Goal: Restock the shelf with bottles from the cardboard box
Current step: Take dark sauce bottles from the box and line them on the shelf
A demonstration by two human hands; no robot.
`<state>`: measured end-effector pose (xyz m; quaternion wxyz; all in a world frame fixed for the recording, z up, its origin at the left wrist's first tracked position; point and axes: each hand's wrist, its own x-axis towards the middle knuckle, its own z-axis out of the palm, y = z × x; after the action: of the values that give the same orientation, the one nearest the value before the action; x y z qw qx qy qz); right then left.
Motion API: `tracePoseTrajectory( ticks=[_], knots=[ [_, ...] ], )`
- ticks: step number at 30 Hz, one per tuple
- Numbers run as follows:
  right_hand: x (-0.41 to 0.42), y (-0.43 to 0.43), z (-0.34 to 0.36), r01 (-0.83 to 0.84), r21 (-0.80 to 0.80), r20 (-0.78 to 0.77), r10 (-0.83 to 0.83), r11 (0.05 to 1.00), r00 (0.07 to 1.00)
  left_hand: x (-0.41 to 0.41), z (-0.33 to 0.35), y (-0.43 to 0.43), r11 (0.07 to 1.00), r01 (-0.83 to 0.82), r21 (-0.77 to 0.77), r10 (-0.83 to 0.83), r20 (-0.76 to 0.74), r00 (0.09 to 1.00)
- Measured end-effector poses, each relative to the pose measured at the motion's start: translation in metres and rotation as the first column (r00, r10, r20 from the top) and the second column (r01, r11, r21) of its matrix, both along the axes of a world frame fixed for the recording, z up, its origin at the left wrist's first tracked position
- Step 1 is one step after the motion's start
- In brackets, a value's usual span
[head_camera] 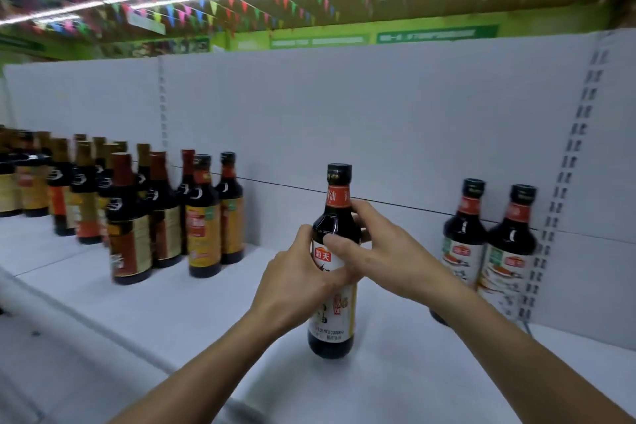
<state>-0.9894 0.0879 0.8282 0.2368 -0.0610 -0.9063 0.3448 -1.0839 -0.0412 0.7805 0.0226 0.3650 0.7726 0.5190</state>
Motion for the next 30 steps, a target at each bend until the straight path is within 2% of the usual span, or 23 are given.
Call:
tracePoseTrajectory(
  ticks=[13, 20, 30],
  knots=[
    [0.053, 0.049, -0.017, 0.350, -0.040, -0.005, -0.351, 0.936, 0.936, 0.039, -0.009, 0.086, 0.979, 0.168, -0.118, -0.175, -0.043, 0.984],
    [0.079, 0.058, -0.027, 0.462, -0.068, -0.010, -0.464, 0.884, 0.886, 0.065, -0.013, 0.110, 0.967, 0.219, -0.130, -0.230, -0.076, 0.970],
    [0.115, 0.079, -0.043, 0.544, -0.171, -0.047, -0.558, 0.822, 0.828, 0.097, -0.024, 0.144, 0.951, 0.303, -0.057, -0.307, -0.093, 0.947]
  ],
)
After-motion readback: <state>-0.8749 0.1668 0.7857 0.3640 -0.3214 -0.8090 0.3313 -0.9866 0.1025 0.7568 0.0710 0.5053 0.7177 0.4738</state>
